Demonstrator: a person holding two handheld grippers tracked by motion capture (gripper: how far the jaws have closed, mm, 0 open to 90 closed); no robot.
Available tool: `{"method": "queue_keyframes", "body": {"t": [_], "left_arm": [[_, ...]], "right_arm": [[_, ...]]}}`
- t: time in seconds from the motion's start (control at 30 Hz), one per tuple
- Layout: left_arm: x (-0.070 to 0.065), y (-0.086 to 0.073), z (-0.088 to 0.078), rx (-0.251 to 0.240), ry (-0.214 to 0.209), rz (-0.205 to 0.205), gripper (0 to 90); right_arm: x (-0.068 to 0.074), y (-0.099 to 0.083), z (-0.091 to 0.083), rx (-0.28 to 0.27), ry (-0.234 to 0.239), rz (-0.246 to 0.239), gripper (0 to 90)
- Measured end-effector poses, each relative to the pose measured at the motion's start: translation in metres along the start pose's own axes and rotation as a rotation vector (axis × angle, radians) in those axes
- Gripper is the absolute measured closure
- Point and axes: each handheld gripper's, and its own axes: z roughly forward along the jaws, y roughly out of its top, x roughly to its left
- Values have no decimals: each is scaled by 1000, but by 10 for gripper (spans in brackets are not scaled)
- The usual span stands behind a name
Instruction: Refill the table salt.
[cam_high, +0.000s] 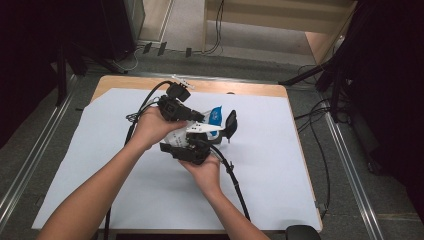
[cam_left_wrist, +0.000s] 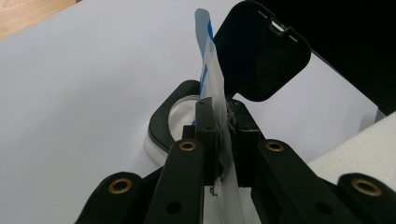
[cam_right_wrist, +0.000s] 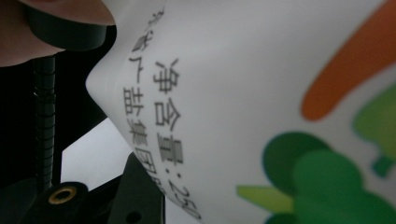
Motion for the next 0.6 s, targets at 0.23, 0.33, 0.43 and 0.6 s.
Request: {"method": "queue_keyframes", "body": {"t": [0.23, 0.33, 0.43, 0.6], "left_arm": [[0, 0, -1, -7, 7, -3, 866], [-1, 1, 0, -8, 3, -6, 867], [-1, 1, 0, -11, -4, -8, 865], [0, 1, 0, -8, -4, -7, 860]], "right_arm": [[1, 0, 1, 0, -3, -12, 636], [1, 0, 0, 0, -2, -5, 650], [1, 1, -1, -2, -3, -3, 656], [-1, 1, -1, -7, 14, 22, 660]]}}
